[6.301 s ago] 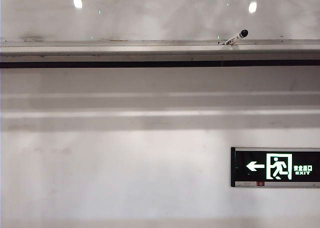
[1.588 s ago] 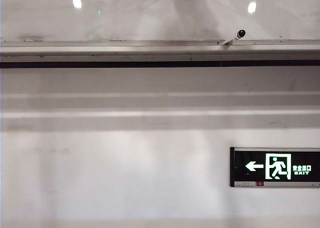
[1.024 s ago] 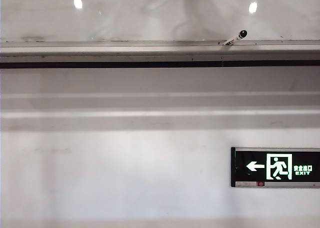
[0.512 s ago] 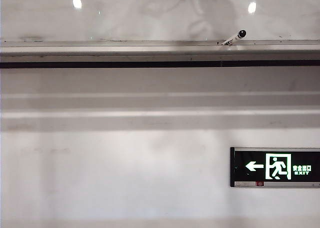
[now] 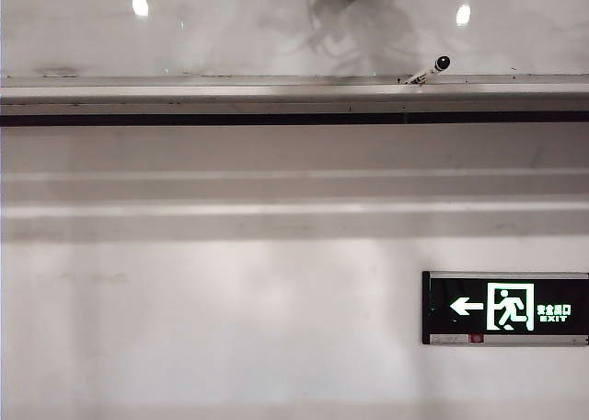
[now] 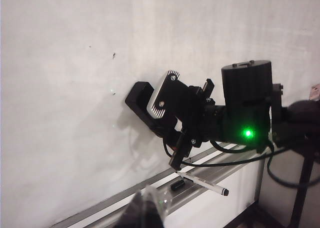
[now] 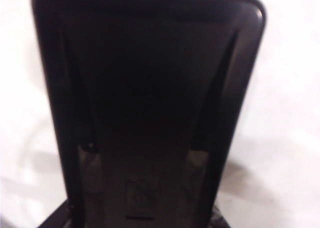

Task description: Wipe the whiteboard clean using the black magnetic whiteboard eraser attached to the whiteboard.

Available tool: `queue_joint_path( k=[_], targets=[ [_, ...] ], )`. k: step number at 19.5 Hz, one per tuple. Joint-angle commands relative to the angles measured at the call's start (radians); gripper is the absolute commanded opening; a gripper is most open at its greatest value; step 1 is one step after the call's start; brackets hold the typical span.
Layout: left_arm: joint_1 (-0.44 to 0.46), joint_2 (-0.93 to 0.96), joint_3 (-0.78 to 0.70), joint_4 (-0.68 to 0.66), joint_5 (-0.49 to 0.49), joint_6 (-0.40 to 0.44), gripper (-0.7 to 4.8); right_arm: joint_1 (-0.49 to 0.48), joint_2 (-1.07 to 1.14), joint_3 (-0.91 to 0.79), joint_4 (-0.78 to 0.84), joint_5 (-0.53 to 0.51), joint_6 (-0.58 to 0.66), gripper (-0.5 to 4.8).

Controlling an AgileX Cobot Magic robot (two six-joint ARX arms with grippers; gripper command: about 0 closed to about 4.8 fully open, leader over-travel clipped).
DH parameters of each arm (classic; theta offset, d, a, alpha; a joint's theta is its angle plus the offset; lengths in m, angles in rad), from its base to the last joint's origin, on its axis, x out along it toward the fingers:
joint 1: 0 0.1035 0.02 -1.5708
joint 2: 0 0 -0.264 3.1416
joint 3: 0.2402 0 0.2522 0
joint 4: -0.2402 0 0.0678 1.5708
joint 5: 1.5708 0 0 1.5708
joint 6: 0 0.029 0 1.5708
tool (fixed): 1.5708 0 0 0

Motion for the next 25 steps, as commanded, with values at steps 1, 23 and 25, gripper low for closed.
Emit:
queue_joint_path(
  k=[1,23,25],
  targets=[
    [-0.001,-0.002,0.003,0.014,0.005,-0.003,-0.06,0.06,0.015,0.002,0.319,-0.019,-0.149,0.8],
    [-0.001,-0.006,0.003,0.013,0.024,-0.003,-0.05,0.087,0.031,0.002,0.578,0.014,-0.201,3.05],
    [-0.001,-0.009,0.003,0.014,0.024,-0.003,-0.06,0.077,0.04,0.002,0.577,0.024,-0.198,2.94]
  ],
)
